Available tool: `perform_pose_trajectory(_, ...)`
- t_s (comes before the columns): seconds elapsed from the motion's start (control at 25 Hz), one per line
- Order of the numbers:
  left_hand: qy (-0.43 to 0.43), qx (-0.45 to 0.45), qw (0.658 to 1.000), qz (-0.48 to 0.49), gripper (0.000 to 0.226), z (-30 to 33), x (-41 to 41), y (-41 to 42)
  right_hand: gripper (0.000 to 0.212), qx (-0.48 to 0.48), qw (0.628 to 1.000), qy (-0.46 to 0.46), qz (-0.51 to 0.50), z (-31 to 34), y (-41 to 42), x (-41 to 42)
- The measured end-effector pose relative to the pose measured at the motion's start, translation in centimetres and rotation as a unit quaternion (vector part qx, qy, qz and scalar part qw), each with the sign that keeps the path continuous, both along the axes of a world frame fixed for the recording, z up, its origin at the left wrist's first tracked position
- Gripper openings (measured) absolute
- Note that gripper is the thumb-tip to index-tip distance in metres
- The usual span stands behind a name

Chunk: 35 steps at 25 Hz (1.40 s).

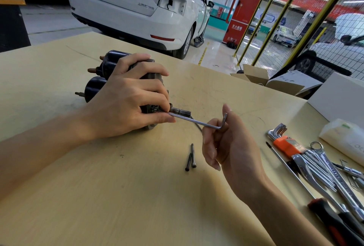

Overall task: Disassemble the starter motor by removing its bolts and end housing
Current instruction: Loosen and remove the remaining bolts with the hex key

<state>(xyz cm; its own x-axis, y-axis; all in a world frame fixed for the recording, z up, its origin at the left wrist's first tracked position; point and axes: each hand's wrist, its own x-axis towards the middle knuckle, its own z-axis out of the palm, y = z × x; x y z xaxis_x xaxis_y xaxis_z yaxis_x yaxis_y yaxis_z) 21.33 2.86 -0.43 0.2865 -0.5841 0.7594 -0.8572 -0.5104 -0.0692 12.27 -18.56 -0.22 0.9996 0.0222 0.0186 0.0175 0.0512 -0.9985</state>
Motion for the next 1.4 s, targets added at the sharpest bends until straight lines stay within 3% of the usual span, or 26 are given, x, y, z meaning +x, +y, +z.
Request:
perform_pose_trajectory(0.24, 0.002, 0.005, 1.000, -0.002, 0.025, 0.02, -0.01, 0.04, 0.057, 0.004, 1.000, -0.022, 0.017, -0.03, 0.12, -0.17)
perform_pose_trajectory(0.6, 0.008, 0.008, 1.000, -0.003, 0.029, 0.04, -0.09, 0.03, 0.025, -0.046, 0.993, -0.109, 0.016, -0.16, 0.13, -0.76)
perform_pose_trajectory(1.0, 0.008, 0.008, 1.000, -0.002, 0.029, -0.03, -0.05, 0.05, 0.018, -0.047, 0.993, -0.105, -0.007, -0.04, 0.28, -0.87)
perform_pose_trajectory(1.4, 0.005, 0.003, 1.000, 0.000, 0.030, 0.03, -0.01, 0.01, 0.040, -0.071, 0.991, -0.088, -0.075, 0.05, 0.38, -0.73)
